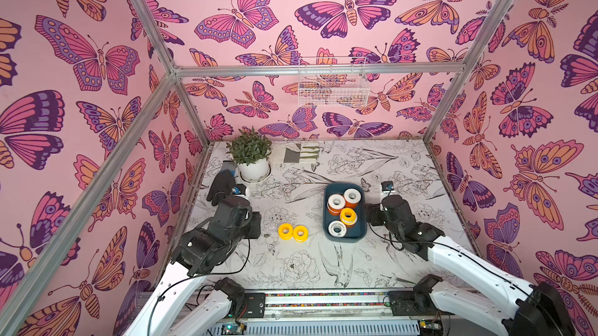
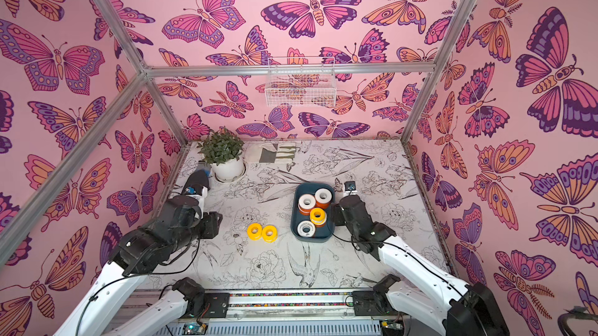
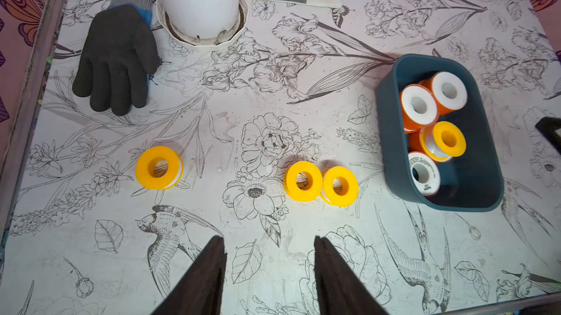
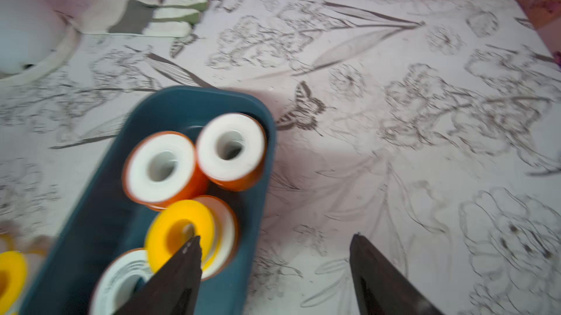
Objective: Put the sealing tape into the storage box
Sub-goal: Pick up the sealing tape at the center of the board.
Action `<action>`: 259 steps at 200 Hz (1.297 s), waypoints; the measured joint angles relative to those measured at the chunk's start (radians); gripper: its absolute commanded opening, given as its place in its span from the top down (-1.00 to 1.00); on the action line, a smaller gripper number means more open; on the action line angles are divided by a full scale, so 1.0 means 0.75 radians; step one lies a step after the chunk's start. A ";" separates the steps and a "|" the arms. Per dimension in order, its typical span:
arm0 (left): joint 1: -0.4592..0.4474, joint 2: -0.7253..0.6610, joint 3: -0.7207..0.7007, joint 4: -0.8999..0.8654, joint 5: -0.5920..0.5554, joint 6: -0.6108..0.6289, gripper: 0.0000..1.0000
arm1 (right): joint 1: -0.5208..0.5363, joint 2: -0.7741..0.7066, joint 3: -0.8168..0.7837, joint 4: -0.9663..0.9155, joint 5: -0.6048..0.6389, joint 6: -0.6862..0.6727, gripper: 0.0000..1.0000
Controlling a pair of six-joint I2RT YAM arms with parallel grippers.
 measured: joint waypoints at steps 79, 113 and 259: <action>0.049 -0.025 -0.039 0.006 -0.005 0.021 -0.07 | 0.382 0.650 0.732 -0.409 -0.287 -0.233 -0.68; 0.082 -0.023 -0.044 0.012 0.003 0.030 -0.10 | 0.452 0.913 0.930 -0.529 -0.405 -0.315 -0.76; 0.192 -0.034 -0.066 0.049 0.142 0.065 -0.19 | 0.502 1.413 1.277 -0.734 -0.547 -0.379 -0.81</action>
